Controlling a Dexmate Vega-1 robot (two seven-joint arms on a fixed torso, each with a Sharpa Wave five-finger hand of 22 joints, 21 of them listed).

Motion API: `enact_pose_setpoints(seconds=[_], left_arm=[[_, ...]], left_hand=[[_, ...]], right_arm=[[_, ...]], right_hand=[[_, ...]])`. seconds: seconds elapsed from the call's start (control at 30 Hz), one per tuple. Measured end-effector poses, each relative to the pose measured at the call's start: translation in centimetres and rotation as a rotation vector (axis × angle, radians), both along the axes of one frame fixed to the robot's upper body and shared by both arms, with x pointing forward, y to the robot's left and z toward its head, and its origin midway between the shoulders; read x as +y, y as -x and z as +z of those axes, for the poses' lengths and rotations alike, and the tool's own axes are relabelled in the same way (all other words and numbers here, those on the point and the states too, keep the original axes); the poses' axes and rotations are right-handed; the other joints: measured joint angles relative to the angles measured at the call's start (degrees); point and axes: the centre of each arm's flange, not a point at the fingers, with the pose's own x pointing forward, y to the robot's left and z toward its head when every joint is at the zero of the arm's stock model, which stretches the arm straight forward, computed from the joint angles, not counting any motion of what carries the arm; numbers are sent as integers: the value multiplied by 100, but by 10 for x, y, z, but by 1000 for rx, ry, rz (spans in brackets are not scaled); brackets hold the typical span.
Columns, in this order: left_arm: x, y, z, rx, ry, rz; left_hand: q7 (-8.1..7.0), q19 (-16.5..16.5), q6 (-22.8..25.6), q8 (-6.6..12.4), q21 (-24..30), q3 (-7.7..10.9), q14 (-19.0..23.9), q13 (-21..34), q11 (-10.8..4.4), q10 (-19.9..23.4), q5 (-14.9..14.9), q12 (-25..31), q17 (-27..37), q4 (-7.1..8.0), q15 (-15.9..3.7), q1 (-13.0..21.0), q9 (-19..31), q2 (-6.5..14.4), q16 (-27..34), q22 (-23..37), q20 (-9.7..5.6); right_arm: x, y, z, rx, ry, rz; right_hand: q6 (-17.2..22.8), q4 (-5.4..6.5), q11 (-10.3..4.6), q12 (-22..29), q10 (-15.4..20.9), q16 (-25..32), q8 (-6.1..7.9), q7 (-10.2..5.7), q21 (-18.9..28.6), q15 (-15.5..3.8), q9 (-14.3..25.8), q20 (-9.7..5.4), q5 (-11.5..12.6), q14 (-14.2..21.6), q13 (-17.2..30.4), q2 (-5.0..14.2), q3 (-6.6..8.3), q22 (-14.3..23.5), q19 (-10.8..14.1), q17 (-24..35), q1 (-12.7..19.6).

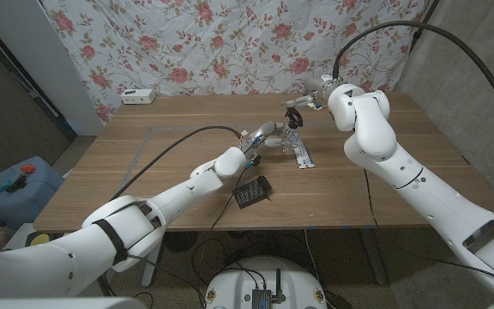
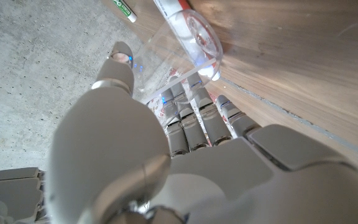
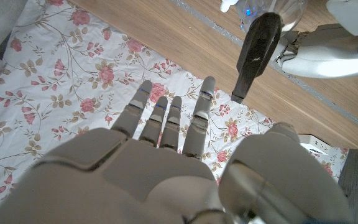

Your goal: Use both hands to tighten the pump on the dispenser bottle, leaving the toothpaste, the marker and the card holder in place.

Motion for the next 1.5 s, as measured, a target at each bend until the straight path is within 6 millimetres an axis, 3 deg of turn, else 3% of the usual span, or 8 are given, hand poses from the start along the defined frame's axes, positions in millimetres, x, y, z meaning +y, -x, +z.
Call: enact_pose_setpoints(seconds=[0.2,0.53,0.67,0.7,0.8,1.17,1.3,1.5], left_arm=[[0,1,-2,0,2,2],[0,3,-3,-2,5,2],[0,4,-3,-5,7,-2],[1,4,-3,-4,5,3],[1,5,-4,-5,6,2],[1,7,-4,-7,3,3],[2,8,-5,-8,2,4],[2,9,-5,-9,3,4]], left_hand=[[0,0,0,-6,0,0,0,1,0,0,0,-2,-1,0,0,0,0,0,0,0,0],[0,0,0,25,0,0,-1,3,0,0,0,15,-1,0,0,0,0,0,0,0,0],[0,0,0,25,0,0,-1,5,0,0,0,14,-1,0,0,0,0,0,0,0,0],[0,0,0,25,0,0,-1,5,0,0,0,14,-1,0,0,0,0,0,0,0,0],[0,0,0,25,0,0,-1,5,0,0,0,14,-1,0,0,0,0,0,0,0,0],[0,0,0,23,0,0,-1,4,11,11,0,11,-1,0,0,0,0,0,-1,0,0],[0,0,0,19,0,0,-1,6,10,11,0,7,-1,0,0,0,0,0,-1,0,0],[0,0,0,-1,0,0,-1,37,10,11,0,0,-1,0,0,0,0,0,-1,0,0]], right_arm=[[-11,5,4,10,-4,26],[-24,9,9,38,17,83],[-18,9,7,53,13,128],[-30,11,11,41,37,103],[-27,11,11,43,38,128],[-40,12,13,9,103,175],[-43,9,10,-19,129,217],[-48,7,9,-58,139,277]], right_hand=[[-502,-207,-51,0,-320,-41,-74,-157,0,32,27,-2,44,-282,27,44,107,0,-182,-27,438],[-1135,-556,-129,0,-904,-44,-75,-744,0,69,53,35,88,-879,27,110,246,-16,-451,-27,1059],[-1269,-631,-211,0,-1090,-44,-75,-744,0,32,53,-3,133,-1053,27,190,309,-16,-550,-27,1263],[-1290,-642,-219,0,-1143,-44,-75,-765,0,9,53,-19,133,-1076,27,223,320,-16,-566,-26,1311],[-1332,-722,-303,0,-1259,-44,-75,-764,0,-22,53,-61,133,-1168,27,243,354,-16,-594,-26,1453],[-1504,-1236,-759,8,-1585,-44,-39,-774,0,-249,36,-294,218,-1390,26,193,504,-16,-688,-80,2326],[-1499,-1432,-945,45,-1605,-15,39,-775,0,-359,52,-395,284,-1379,26,225,621,-15,-669,-80,2876],[-1137,-1541,-1103,67,-1610,-15,147,-779,30,-421,52,-429,360,-1379,26,261,731,-15,-634,-106,3458]])
